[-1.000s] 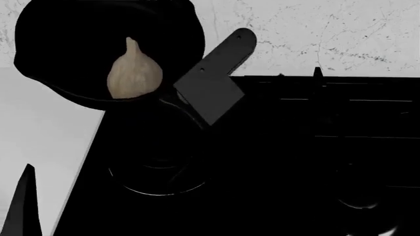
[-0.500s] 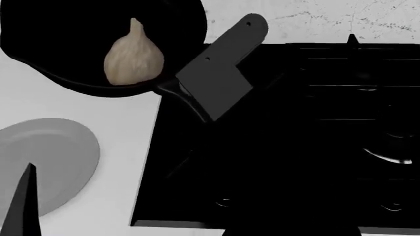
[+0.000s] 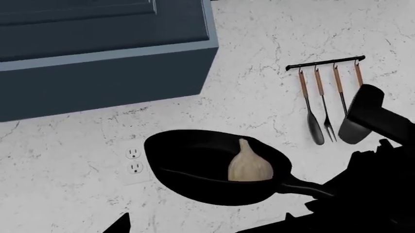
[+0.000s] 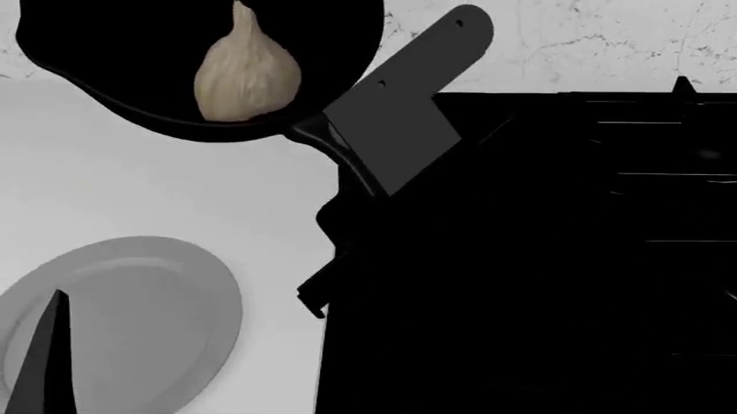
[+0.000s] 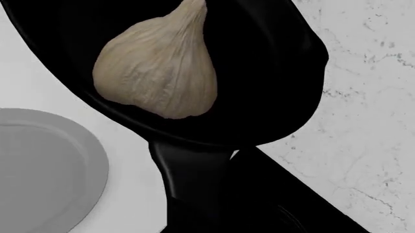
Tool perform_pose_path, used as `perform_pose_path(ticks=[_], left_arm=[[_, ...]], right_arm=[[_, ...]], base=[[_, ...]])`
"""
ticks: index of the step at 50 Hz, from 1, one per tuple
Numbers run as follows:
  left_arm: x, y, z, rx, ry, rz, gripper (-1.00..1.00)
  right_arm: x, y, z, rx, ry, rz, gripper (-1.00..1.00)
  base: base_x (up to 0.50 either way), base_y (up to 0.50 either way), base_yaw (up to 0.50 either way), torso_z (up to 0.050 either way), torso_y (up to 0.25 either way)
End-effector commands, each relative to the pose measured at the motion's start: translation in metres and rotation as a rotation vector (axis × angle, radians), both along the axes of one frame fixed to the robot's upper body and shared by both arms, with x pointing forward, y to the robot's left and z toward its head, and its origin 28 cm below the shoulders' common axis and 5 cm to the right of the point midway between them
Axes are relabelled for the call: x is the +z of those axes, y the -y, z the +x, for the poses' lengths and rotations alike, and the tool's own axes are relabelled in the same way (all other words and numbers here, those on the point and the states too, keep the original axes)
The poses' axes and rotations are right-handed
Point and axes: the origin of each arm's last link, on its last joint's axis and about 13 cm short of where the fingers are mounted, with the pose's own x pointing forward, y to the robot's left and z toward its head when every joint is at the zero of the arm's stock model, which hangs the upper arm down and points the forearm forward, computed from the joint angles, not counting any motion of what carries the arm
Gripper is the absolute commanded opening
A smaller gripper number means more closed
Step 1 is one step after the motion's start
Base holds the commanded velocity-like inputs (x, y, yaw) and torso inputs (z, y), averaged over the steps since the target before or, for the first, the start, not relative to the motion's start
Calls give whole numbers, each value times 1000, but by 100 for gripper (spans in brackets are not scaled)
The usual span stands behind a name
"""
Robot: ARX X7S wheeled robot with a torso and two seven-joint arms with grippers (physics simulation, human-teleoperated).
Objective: Pick up the pan and dump the vegetables in it onto the plate. Then return the pan to the stove.
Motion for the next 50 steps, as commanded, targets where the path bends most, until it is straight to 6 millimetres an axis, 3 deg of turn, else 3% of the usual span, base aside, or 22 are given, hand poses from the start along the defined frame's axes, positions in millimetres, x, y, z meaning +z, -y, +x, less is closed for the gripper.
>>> perform_pose_path(ticks=[1,12,28,37,50], left_arm=[[3,1,-1,-25,9,-39,100],[2,1,-2,-36,11,-40,100],[2,2,-2,-45,9,-36,100],[2,1,-3,-48,12,-38,100],[3,1,-3,-53,18,-39,100]], right_arm=[[10,1,-2,-119,155,-69,-100],[4,-11,2,-150,285,-220,-100],[-29,-30,16,-124,417,-344,-100],[-21,-41,13,-124,569,-392,-100],[-34,-48,19,-126,659,-473,-100]], base=[[0,0,0,0,0],[0,0,0,0,2],[0,0,0,1,2],[0,0,0,1,2],[0,0,0,0,2]])
